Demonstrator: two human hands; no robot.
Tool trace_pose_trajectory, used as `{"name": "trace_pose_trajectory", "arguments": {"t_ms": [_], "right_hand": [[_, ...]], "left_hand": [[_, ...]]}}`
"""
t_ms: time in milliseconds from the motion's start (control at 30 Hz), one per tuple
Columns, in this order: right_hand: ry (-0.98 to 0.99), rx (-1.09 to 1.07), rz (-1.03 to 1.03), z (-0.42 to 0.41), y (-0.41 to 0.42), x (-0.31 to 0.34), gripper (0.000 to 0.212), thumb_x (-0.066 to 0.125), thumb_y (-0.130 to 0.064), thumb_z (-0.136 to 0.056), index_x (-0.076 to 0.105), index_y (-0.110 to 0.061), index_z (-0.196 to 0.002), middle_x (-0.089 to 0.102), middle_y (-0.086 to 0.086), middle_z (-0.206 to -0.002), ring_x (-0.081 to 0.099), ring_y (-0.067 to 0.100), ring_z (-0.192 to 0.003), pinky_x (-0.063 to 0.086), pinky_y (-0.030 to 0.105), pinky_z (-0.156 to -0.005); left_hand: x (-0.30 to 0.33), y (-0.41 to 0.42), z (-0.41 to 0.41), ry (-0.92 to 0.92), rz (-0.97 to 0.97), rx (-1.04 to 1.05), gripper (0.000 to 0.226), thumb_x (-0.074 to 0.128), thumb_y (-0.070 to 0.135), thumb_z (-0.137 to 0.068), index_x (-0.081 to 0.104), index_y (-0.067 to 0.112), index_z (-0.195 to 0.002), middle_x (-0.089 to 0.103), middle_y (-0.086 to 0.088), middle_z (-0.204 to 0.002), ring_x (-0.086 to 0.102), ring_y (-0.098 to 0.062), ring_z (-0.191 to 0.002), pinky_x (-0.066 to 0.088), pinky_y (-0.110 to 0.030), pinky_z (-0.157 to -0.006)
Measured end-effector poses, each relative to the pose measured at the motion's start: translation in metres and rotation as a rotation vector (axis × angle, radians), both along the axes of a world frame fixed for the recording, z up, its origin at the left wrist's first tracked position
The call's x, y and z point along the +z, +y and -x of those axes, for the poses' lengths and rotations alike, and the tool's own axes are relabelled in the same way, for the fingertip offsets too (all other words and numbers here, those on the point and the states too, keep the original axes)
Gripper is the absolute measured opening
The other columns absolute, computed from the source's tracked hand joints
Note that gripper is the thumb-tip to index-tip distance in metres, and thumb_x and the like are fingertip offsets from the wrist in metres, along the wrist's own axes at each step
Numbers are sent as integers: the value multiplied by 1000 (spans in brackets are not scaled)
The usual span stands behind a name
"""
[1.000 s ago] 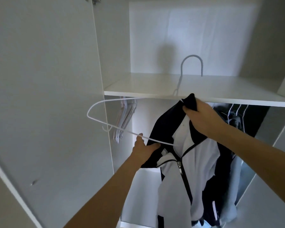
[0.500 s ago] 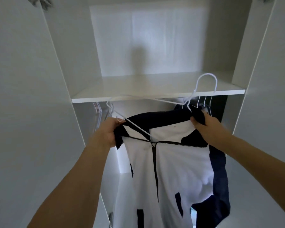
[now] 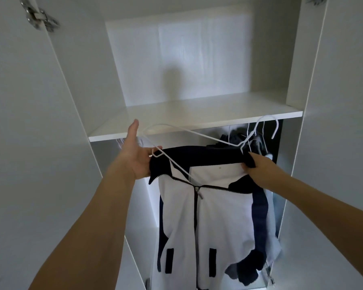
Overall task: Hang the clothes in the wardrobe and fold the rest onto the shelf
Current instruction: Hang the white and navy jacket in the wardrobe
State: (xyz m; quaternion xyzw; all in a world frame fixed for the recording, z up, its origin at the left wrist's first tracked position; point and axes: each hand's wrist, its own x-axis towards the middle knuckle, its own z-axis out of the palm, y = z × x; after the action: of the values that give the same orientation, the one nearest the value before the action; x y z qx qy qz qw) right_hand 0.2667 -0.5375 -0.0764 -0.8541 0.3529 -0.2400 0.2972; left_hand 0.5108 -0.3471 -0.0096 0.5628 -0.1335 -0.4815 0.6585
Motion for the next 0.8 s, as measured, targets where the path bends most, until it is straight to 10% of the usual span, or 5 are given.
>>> {"name": "trace_pose_trajectory", "arguments": {"t_ms": [467, 667, 800], "right_hand": [[-430, 52, -790, 1, 7, 11, 23, 49, -7, -79, 65, -9, -96, 60, 15, -93, 57, 28, -77, 47, 34, -69], [-47, 219, -254, -15, 24, 21, 14, 56, -25, -95, 65, -20, -86, 65, 1, -73, 62, 14, -65, 48, 19, -59], [191, 153, 7, -30, 26, 10, 23, 55, -29, -94, 60, -6, -95, 60, 8, -74, 53, 17, -60, 42, 26, -56]], "left_hand": [[5, -22, 7, -604, -216, 132, 9, 53, -1, -89, 60, 2, -86, 62, -10, -80, 59, -23, -65, 54, -37, -72], [-15, -32, 26, -1209, -422, 210, 16, 44, 2, -86, 53, 11, -95, 48, -2, -77, 51, -22, -77, 39, -27, -67], [-9, -43, 69, -799, -208, 15, 19, 51, -5, -85, 55, 13, -80, 54, -9, -81, 53, -22, -72, 44, -26, -59]]}}
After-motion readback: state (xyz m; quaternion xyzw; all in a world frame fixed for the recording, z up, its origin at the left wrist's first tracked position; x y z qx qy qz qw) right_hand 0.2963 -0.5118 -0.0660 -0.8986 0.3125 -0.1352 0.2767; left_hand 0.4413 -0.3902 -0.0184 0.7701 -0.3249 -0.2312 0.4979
